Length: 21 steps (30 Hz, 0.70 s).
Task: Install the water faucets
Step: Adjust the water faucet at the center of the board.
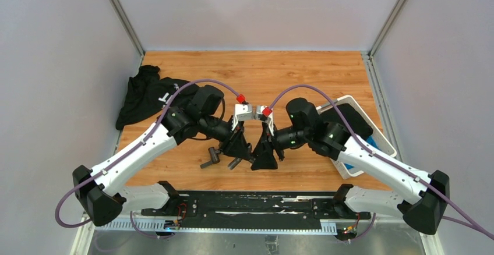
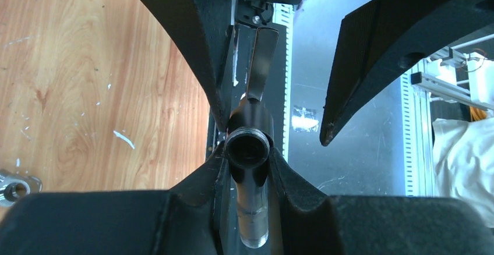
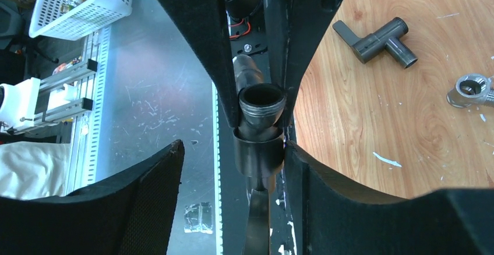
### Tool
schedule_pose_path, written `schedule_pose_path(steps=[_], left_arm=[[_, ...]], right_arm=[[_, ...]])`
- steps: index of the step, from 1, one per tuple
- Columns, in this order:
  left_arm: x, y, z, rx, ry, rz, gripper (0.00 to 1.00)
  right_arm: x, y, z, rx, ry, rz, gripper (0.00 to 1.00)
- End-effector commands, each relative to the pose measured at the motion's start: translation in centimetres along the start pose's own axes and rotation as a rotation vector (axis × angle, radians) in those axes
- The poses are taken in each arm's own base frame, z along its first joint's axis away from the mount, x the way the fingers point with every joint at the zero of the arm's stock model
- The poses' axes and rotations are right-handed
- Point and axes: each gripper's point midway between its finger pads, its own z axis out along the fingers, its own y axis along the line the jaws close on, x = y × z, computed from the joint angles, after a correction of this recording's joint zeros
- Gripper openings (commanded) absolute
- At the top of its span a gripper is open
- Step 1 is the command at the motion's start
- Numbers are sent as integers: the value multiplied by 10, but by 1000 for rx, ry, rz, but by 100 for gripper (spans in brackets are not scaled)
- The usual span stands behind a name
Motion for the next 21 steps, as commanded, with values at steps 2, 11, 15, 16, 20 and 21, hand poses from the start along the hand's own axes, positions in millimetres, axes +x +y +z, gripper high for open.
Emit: schedule_pose_path(steps=[2,11,15,16,20,21], left_arm=[[-14,-10,-2,29,-66,67,0],[-15,-9,-7,12,-93,72,0],[-25,-11,-10,22,-140,77,0],[-28,-11,-11,22,-153,87,0],[-34,-17,-13,48,-182,84,0],[-34,-17,-12,54,-183,83,0]], right_arm=[[-6,16,0,-61,-53,-26,66],[-13,13,-20,28,-132,-24,83],[-8,6,-19,58,-131,1,85],[-6,3,-18,68,-133,10,85],[-9,3,-11,35,-176,45,84],[-10,3,-8,26,-185,52,84]])
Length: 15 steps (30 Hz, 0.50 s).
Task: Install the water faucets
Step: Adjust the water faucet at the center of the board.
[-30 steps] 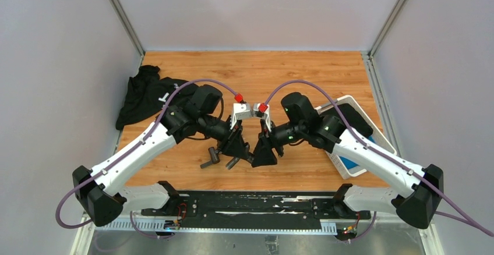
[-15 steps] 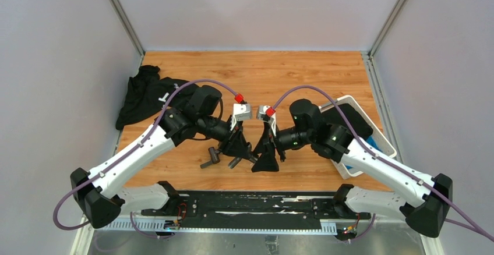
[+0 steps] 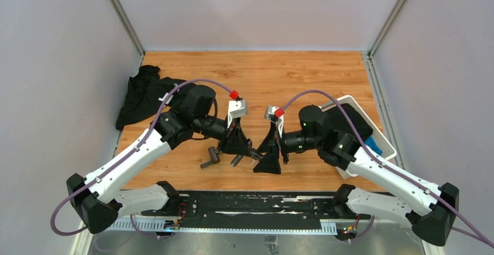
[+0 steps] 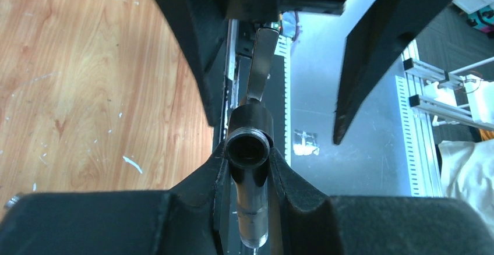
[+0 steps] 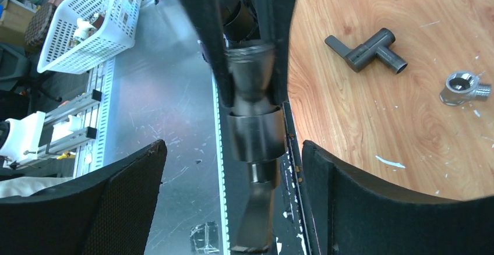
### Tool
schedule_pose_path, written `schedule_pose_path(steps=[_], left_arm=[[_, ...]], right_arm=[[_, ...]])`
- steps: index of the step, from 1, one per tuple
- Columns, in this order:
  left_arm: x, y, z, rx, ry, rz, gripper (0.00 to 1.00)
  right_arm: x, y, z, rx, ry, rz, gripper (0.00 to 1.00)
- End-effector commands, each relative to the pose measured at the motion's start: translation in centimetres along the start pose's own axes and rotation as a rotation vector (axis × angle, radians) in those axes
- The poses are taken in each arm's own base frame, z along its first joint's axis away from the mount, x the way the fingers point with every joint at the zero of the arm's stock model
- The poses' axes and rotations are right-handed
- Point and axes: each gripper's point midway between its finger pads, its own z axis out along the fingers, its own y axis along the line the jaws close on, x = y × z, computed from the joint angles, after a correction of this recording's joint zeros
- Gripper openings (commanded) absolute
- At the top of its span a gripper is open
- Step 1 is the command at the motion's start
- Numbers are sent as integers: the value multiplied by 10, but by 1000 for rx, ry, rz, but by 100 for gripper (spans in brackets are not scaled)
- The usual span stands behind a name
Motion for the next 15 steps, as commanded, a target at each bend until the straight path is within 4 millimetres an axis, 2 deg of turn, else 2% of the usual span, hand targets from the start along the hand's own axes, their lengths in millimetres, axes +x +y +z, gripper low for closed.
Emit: schedule_pose_path(steps=[1,3,11,13,15], left_arm=[[-18,-13,-3,58,-69,37,0],[-17,-13,-2,71,-66,30,0],[-13,-10,1,76,-48,17,0],[-13,-9,1,70,-47,15,0],[-14,-9,1,68,-49,21,0]], right_arm=[[-4,-7,10,-8,-58,59,83],[-3,-10,16,-19,-56,74,80],[-15,-3,18,-61,-79,54,49],[-14,-3,18,-63,-75,53,33],[-12,-4,18,-59,-69,56,5]])
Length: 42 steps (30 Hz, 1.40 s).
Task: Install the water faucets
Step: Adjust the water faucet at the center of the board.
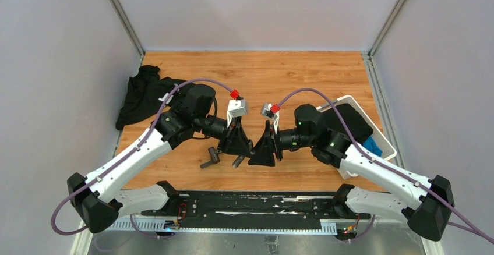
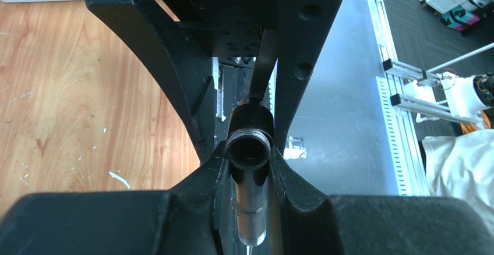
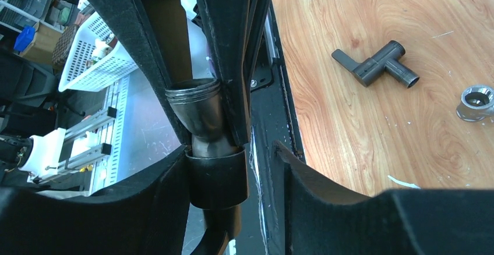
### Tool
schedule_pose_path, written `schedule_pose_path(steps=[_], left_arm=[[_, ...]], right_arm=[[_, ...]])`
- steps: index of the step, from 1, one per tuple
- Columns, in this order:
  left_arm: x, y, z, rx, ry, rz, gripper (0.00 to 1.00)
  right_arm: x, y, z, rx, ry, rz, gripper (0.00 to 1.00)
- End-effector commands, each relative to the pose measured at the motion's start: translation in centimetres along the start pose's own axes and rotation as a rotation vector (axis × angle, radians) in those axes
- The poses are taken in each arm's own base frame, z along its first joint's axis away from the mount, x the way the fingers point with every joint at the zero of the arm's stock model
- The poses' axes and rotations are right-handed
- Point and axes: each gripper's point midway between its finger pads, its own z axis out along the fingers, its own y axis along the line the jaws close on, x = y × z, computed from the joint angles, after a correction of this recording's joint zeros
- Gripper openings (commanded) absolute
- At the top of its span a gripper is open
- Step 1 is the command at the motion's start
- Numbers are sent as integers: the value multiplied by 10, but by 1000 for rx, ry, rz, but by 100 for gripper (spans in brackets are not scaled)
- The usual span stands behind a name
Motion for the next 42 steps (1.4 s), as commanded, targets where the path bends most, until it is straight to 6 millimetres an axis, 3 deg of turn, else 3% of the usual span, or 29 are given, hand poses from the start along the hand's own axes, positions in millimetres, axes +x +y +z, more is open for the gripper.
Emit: schedule_pose_path(steps=[1,2,3,6,8,11,16,21,26,35,42], left_arm=[[-6,3,0,-10,-19,17,0],[-8,5,-1,-23,-23,19,6],[-9,6,-2,-40,-28,19,20],[-12,16,-4,-108,-50,0,72],[-16,24,-12,-176,-77,3,82],[-24,41,-27,-265,-232,-62,85],[-42,32,-43,-262,-564,-91,87],[-33,44,-45,-305,-628,-150,86],[-21,46,-45,-282,-706,-164,87],[5,48,-24,-264,-678,-124,88],[-1,39,-16,-181,-699,-109,89]], right_arm=[[-8,5,-2,-19,-23,-22,0],[-8,4,-2,-11,-25,-24,0],[-8,3,-3,-1,-30,-29,0],[-9,-4,-9,57,-50,-29,0],[-15,-7,-15,95,-84,-34,0],[-27,-10,-25,146,-151,-36,0],[-44,-15,-34,187,-247,11,0],[-44,-49,-36,328,-299,186,0],[-60,-73,-43,376,-475,411,0],[-104,-57,-43,261,-609,486,0],[-118,-44,-44,206,-624,473,0]])
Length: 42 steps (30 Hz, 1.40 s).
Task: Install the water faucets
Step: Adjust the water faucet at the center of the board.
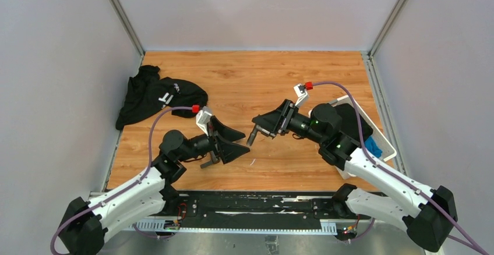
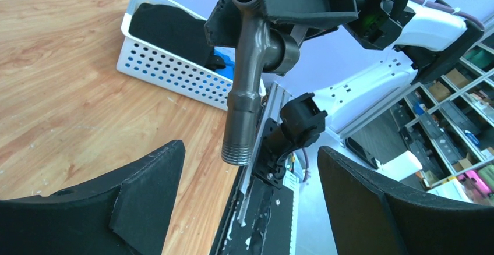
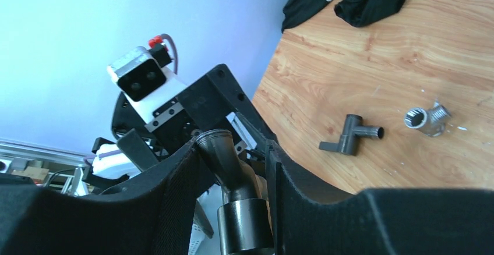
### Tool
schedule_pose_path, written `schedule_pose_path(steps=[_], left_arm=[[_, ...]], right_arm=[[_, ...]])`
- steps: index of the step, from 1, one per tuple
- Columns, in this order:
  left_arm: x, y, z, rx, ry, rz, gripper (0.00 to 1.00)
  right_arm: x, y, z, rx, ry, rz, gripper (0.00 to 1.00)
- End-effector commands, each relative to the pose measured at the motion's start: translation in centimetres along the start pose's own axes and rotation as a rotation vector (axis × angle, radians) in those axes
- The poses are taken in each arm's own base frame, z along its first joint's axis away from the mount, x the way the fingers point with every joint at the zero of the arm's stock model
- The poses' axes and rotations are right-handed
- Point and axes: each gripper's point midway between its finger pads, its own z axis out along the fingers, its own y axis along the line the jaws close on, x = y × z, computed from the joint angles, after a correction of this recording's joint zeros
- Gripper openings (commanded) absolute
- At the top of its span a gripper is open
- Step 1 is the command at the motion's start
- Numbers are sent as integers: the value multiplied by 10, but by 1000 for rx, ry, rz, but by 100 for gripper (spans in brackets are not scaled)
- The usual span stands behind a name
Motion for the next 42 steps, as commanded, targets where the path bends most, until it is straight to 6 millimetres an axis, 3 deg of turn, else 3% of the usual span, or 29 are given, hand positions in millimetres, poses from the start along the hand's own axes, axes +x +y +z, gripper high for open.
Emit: schedule_pose_path(steps=[1,7,10,12,18,21,22,26,29,37,42], left_arm=[[-7,-13,7,78,-33,28,89],[-10,-18,19,129,-54,-16,85],[-14,-20,22,154,-79,-45,74],[-14,-21,23,167,-85,-72,60],[-12,-24,28,183,-49,-103,0],[-6,-17,28,130,12,-60,0],[-6,-15,27,103,37,-36,0],[1,-2,17,-34,231,108,0],[8,-11,3,-6,396,199,0],[12,-37,-18,120,631,268,0],[7,-44,-21,136,650,282,0]], right_arm=[[-23,34,0,-106,-61,5,0],[-23,37,1,-125,-55,8,0],[-21,36,2,-127,-50,15,0],[-20,34,2,-122,-49,16,0],[-19,31,-2,-105,-50,-4,0],[-14,29,-7,-75,-19,-36,0],[-13,29,-10,-59,-4,-57,4],[-4,35,-27,-57,98,-190,56],[9,48,-46,-99,240,-339,79],[28,64,-76,-180,522,-580,84],[39,57,-73,-222,582,-584,86]])
